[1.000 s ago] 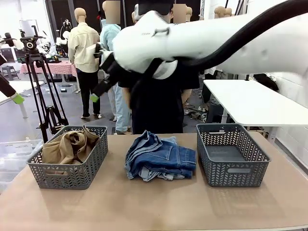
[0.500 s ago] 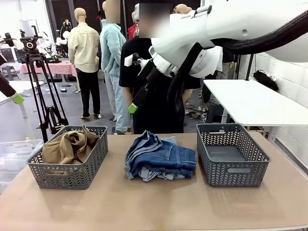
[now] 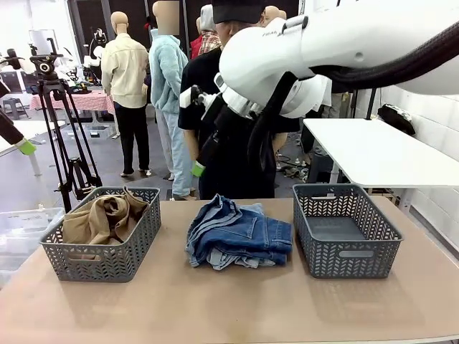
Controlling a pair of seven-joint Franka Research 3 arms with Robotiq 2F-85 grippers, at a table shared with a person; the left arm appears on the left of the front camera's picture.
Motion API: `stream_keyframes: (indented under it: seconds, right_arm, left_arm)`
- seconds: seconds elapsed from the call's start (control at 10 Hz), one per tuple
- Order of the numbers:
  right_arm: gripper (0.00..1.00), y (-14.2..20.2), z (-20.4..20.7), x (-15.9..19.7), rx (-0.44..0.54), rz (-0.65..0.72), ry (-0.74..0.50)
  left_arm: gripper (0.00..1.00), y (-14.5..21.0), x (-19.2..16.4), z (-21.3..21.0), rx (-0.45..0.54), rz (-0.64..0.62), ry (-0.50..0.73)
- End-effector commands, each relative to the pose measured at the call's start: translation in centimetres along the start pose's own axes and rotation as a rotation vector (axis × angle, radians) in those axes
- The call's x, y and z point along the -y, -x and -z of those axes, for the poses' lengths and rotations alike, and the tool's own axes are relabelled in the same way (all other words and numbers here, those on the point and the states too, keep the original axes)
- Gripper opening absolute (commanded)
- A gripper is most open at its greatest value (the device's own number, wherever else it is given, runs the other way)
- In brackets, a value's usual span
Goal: Sort the tops and bottoms.
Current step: Lift clothes from the center of the table with your left hand.
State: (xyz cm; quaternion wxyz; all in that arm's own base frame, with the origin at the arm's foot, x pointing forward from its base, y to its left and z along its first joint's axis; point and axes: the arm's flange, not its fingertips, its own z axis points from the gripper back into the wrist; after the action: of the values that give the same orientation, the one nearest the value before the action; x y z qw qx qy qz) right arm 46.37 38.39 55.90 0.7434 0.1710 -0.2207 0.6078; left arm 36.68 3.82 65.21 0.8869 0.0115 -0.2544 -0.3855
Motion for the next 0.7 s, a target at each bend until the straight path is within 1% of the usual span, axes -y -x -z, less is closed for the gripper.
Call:
stream_keyframes:
  seconds: [0.0,0.1,0.3,0.5,0.6]
  right_arm:
    - [1.00,3.4,-2.7,1.4,-0.111,-0.055,0.040]
    - [1.00,5.5,-4.7,1.9,-0.133,-0.012,0.051]
    - [1.00,9.2,-8.5,2.1,-0.145,0.035,0.077]
    - [1.00,11.8,-10.3,2.3,-0.205,0.020,0.052]
    - [1.00,13.1,-10.8,2.6,-0.252,0.018,0.031]
  left_arm:
    - [0.93,0.0,0.0,0.0,-0.003,0.001,-0.004]
    - [0.93,0.0,0.0,0.0,-0.003,0.001,-0.004]
    - [0.93,0.0,0.0,0.0,-0.003,0.001,-0.004]
    - [0.93,0.0,0.0,0.0,-0.003,0.001,-0.004]
    - [0.93,0.0,0.0,0.0,-0.003,0.001,-0.004]
